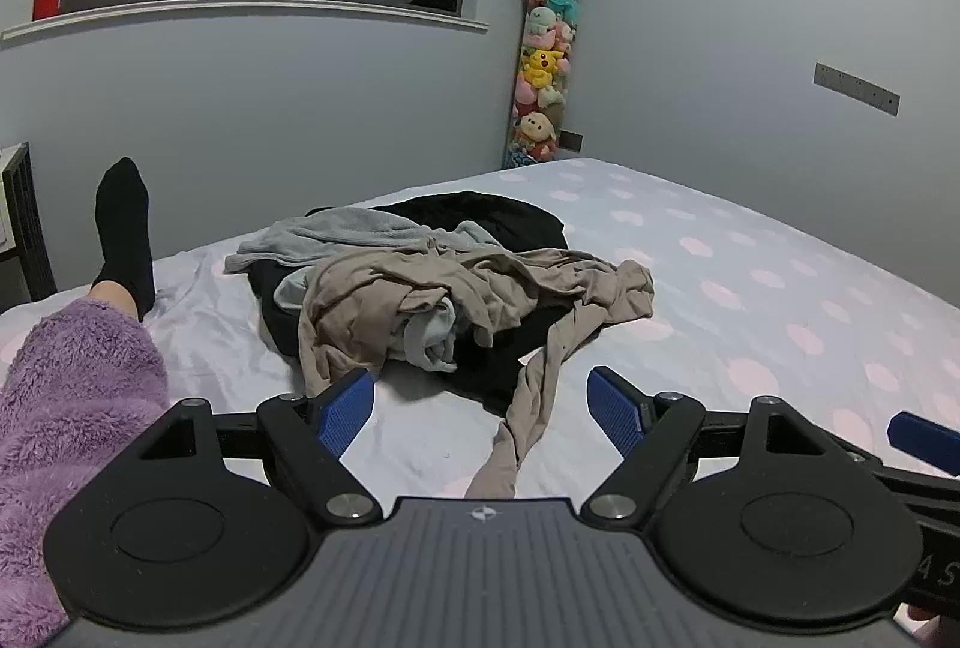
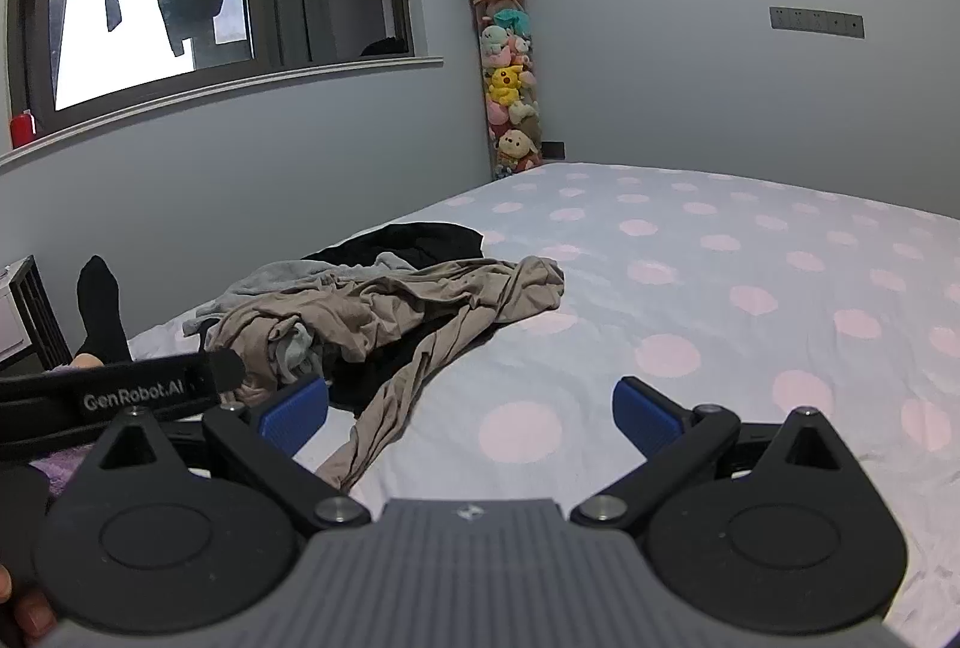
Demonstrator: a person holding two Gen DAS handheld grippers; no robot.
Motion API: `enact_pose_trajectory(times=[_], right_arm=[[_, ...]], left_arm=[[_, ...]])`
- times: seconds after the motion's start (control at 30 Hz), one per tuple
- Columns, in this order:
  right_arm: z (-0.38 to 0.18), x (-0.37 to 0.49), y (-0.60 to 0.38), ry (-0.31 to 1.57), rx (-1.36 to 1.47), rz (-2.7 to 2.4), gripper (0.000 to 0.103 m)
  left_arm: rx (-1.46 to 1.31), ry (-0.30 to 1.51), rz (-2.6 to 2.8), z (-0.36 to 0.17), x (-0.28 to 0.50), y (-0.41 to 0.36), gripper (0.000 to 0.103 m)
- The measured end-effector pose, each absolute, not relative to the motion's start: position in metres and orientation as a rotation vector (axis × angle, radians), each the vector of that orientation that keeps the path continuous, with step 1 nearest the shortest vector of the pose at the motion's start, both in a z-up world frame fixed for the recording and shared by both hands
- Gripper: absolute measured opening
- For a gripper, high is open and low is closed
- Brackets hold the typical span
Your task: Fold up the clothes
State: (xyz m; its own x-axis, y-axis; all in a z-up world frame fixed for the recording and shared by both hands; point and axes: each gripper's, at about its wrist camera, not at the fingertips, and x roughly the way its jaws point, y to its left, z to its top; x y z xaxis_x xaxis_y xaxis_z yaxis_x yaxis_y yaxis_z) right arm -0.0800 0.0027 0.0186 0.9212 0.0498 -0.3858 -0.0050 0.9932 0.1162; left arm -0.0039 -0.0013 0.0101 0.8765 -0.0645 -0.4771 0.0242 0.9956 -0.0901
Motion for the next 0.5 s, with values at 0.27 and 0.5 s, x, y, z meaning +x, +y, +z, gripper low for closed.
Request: enact_pose_trajectory(times=[0.27,0.5], right_arm=[[0.017,-0.081,0.0033,0.375,0.095,0.052,0.102],[0.0152,-0.0788,0.0016,0.387,0.098,0.036,0.102]], left_arm=[[-0.068,0.502,-0.05,0.0083,-0.0039,-0.0026,0.078],[-0.048,0.48,-0.057,0.0072,-0.006,-0.0046,0.078]])
